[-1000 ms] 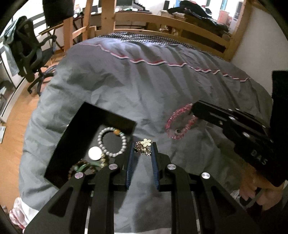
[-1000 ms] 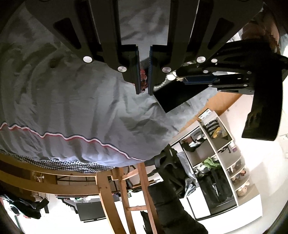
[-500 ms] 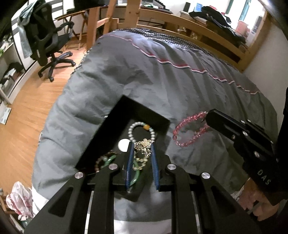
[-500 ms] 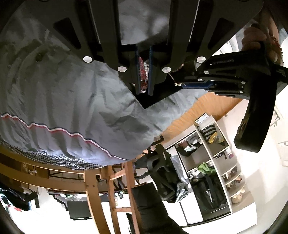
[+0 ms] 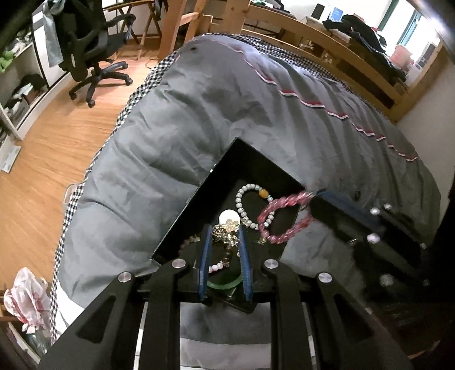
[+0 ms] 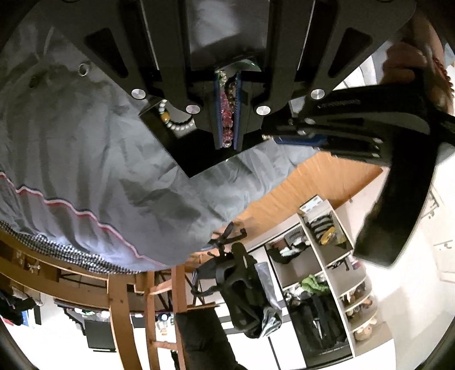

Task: Organize jewelry
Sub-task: 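Carry the charm and pink bracelet into the black box and release both, then move both tools back to the two metal rings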

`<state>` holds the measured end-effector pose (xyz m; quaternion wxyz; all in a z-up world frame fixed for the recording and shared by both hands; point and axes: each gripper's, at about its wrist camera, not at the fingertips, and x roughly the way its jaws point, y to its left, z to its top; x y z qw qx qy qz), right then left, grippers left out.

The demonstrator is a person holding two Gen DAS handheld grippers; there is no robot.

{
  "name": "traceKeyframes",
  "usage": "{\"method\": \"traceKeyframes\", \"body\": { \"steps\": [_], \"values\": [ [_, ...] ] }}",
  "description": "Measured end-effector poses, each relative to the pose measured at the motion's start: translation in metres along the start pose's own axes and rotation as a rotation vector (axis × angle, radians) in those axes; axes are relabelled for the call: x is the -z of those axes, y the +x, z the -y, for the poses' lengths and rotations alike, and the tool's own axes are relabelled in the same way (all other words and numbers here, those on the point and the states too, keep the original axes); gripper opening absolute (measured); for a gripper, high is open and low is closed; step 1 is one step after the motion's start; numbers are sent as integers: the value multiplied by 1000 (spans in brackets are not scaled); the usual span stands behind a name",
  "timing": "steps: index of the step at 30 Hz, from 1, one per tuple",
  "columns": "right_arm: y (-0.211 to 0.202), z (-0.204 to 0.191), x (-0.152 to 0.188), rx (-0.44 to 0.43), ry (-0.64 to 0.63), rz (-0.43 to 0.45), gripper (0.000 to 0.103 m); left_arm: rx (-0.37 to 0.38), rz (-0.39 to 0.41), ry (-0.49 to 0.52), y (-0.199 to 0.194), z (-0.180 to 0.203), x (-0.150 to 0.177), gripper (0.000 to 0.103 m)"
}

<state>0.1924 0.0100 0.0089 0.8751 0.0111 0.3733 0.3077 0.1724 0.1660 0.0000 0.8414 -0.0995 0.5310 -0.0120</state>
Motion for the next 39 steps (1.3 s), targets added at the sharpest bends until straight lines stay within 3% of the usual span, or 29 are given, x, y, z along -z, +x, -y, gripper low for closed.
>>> {"method": "traceKeyframes", "body": {
  "steps": [9,10,11,12,13,15,17,18,22,27,31,37,39],
  "values": [
    [19,4,16,-3,18,-67,9,-2,-2,-42,-2,-10,-2,19],
    [20,4,17,-1,16,-70,9,-3,1,-46,-3,-11,-2,26],
    [21,5,18,3,14,-75,10,-3,7,-49,-4,-12,-3,41],
    [21,5,18,14,12,-80,17,-15,25,-53,-8,-12,-3,51],
    [21,6,19,39,10,-85,39,-30,43,-52,-11,-12,-3,67],
    [20,5,22,93,-8,-70,72,-46,80,-41,-18,-9,-4,71],
    [18,5,26,142,-33,-61,84,-25,94,-46,-22,-10,-4,80],
    [18,5,28,169,-41,-63,94,-26,103,-51,-23,-10,-5,83],
    [12,13,33,251,-58,-57,97,23,134,-82,-28,-15,-5,96],
    [-12,42,39,332,-17,-25,99,103,171,-68,-26,-6,-4,97],
    [-39,77,45,395,37,-4,99,117,165,27,-9,27,2,97],
    [-82,133,53,496,110,33,99,78,191,235,12,98,22,97],
    [-94,150,57,502,128,47,98,106,194,301,19,121,29,97]
  ]
}}
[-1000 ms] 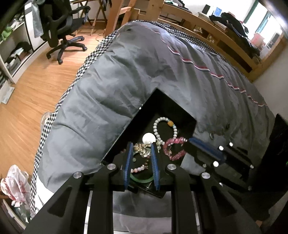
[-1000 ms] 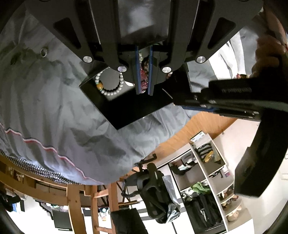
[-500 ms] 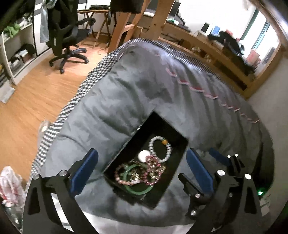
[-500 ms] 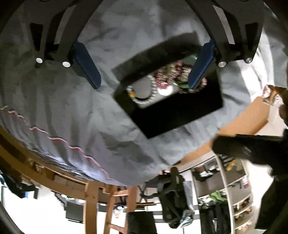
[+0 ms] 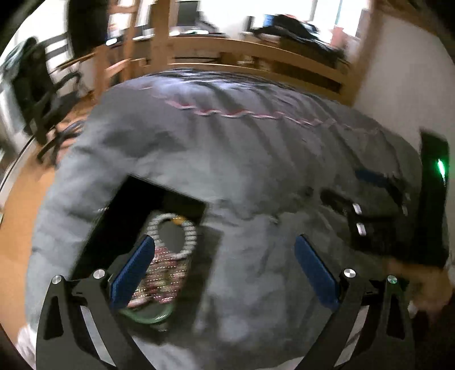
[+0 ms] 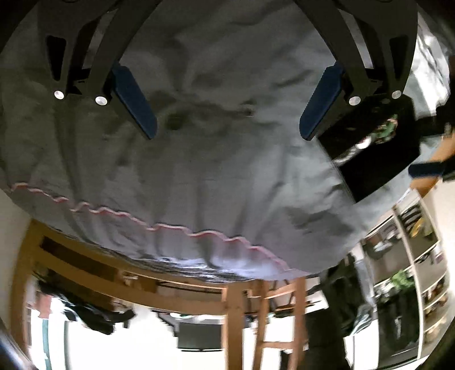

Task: Organize jewelry
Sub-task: 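Move both tools back to the two metal rings, then grasp a silver ring with the left tool while the right grasps the other ring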

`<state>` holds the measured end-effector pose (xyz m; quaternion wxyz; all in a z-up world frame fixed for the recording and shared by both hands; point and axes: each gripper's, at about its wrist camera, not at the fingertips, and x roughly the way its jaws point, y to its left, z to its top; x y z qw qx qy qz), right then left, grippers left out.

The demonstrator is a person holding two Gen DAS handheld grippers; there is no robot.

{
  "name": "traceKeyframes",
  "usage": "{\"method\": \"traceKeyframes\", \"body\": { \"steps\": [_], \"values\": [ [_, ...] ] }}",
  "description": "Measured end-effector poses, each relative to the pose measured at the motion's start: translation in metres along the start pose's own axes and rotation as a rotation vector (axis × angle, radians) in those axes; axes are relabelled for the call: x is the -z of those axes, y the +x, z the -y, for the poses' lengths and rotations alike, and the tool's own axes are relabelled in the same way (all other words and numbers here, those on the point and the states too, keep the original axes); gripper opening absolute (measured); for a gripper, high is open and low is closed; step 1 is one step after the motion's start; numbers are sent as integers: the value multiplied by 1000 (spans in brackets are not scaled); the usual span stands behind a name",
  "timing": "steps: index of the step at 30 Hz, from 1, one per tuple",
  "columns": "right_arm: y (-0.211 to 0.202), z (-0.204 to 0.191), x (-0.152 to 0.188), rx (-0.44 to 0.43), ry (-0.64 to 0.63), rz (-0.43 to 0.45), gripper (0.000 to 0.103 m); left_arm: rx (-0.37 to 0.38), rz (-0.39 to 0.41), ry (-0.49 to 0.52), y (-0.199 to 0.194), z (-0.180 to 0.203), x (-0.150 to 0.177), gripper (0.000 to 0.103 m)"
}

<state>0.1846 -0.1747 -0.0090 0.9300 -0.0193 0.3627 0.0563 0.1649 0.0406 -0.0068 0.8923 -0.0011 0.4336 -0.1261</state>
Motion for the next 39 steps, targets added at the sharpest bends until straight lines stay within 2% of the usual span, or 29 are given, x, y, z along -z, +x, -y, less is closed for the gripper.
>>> {"method": "traceKeyframes", "body": {
  "steps": [1,2,3,4,5,10,15,18,19,20,22,25,26,28,31,39],
  "values": [
    [0,7,0,-4,8,4,91,12,4,17,2,5,1,96],
    [1,17,2,-10,21,0,81,39,6,43,7,15,1,87],
    [6,24,3,-10,30,-19,57,62,-1,64,13,22,1,79],
    [11,27,3,-6,36,-34,40,75,-10,79,18,28,1,66],
    [19,33,6,-17,39,-47,34,84,-18,94,26,34,0,59],
    [53,32,16,-63,-13,-78,33,73,-49,115,73,52,-14,56],
    [84,39,24,-43,-7,-96,34,62,-109,125,124,58,-14,55],
    [100,45,31,-31,2,-114,34,68,-127,95,146,54,-15,55],
    [106,46,35,-33,6,-128,34,75,-137,85,153,52,-15,54],
    [110,48,36,-34,8,-131,34,80,-146,78,158,51,-14,47],
    [117,49,39,-39,19,-131,34,82,-166,81,166,52,-11,44],
    [123,50,39,-53,43,-129,34,56,-164,112,167,56,-5,43],
    [123,51,38,-58,48,-130,33,58,-166,114,165,57,-5,38],
    [120,52,37,-72,62,-121,22,71,-173,107,164,57,-5,28],
    [113,54,35,-89,85,-105,21,85,-179,100,163,56,-5,19],
    [104,54,26,-118,102,-63,21,114,-164,111,149,56,-7,19]
  ]
}}
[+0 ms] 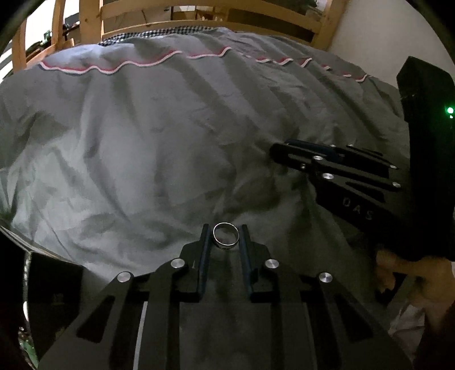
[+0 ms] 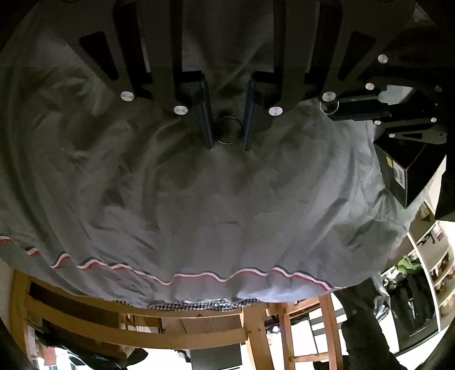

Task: Organize jewelry
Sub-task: 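Grasp a silver ring with the left tool while the right grasps the other ring, then lower both rings into the black box and open both tools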

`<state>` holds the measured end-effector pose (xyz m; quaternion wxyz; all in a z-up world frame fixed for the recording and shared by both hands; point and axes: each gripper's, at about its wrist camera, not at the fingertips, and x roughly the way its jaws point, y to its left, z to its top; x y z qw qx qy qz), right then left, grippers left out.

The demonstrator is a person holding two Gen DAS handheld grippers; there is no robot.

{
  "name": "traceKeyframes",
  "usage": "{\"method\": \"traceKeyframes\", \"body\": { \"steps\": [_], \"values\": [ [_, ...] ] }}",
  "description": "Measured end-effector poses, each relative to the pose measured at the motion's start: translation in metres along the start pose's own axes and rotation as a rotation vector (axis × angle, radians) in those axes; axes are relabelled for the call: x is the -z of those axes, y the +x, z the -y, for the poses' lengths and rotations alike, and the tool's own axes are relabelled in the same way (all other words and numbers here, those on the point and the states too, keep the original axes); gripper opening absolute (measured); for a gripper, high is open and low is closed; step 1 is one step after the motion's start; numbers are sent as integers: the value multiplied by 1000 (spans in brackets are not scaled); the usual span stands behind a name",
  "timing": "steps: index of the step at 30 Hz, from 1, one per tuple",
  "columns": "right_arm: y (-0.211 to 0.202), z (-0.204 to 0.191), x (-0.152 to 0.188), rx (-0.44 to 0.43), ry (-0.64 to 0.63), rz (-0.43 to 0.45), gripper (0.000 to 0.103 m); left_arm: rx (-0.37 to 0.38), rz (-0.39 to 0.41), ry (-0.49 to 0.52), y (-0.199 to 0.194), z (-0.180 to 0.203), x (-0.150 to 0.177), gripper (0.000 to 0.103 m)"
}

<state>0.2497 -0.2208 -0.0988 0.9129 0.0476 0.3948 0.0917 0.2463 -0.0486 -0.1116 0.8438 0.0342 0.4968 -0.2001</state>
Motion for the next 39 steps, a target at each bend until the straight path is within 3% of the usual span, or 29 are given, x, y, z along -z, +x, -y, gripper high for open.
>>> {"method": "traceKeyframes", "body": {
  "steps": [24,39],
  "values": [
    [-44,-35,-23,-49,-86,100,21,-63,85,-25,-62,6,-8,19],
    [-54,-69,-23,-115,-152,116,21,-199,149,-146,-106,-28,5,19]
  ]
}}
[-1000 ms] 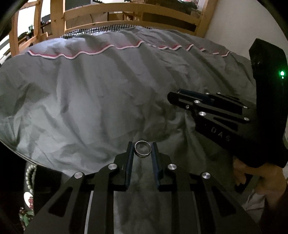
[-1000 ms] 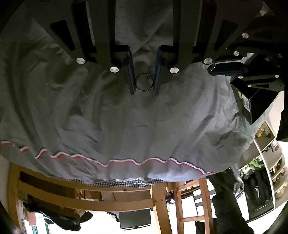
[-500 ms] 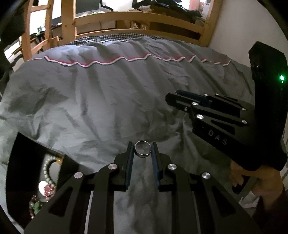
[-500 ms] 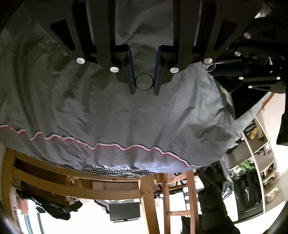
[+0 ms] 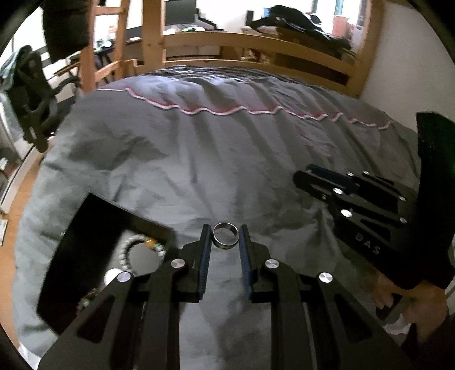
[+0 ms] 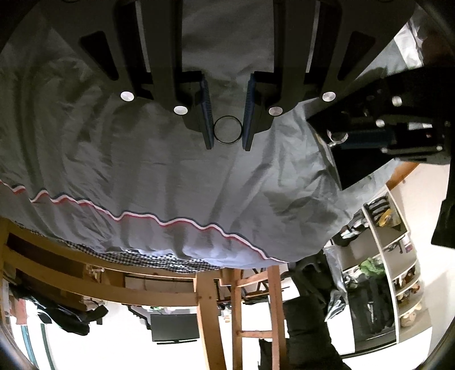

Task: Organize jewelry
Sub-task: 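Lower both rings into the black box and open both tools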

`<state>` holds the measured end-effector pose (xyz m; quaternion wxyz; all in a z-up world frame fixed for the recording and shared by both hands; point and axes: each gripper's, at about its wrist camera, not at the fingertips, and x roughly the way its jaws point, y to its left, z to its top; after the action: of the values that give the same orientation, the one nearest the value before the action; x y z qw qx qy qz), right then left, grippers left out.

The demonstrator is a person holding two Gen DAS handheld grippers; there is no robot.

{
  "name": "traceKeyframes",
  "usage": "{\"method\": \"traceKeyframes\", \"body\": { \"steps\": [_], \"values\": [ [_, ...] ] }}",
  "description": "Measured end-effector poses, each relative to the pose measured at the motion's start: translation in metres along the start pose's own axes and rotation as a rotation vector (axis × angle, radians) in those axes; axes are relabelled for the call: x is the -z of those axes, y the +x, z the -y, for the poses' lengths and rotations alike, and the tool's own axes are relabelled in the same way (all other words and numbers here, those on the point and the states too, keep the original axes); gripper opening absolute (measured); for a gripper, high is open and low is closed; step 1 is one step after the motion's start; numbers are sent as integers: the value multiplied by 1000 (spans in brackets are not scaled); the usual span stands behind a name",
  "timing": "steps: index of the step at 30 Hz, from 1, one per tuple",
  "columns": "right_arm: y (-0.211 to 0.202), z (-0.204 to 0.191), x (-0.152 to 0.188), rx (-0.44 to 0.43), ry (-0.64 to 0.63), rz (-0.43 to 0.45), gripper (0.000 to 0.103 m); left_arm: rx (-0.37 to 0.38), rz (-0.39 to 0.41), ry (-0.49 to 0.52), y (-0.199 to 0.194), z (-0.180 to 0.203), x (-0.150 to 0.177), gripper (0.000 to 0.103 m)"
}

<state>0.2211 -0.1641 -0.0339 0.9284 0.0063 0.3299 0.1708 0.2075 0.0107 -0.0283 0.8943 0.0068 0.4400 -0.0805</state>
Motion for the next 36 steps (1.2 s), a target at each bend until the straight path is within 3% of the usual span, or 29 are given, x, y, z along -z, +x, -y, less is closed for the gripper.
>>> {"method": "traceKeyframes", "body": {
  "steps": [12,17,20,30,36],
  "values": [
    [0,-55,-5,-112,-57,22,21,-72,11,-92,-38,-41,18,19],
    [3,-90,-2,-181,-104,28,21,-150,10,-165,-55,-69,28,19],
    [10,-108,0,-211,-122,17,21,-150,13,-215,-62,-87,32,19],
    [38,-163,7,-309,-179,-32,21,-229,-50,-320,-55,-122,45,19],
    [46,-171,17,-316,-201,-71,21,-219,-77,-367,-52,-133,51,19]
  ]
}}
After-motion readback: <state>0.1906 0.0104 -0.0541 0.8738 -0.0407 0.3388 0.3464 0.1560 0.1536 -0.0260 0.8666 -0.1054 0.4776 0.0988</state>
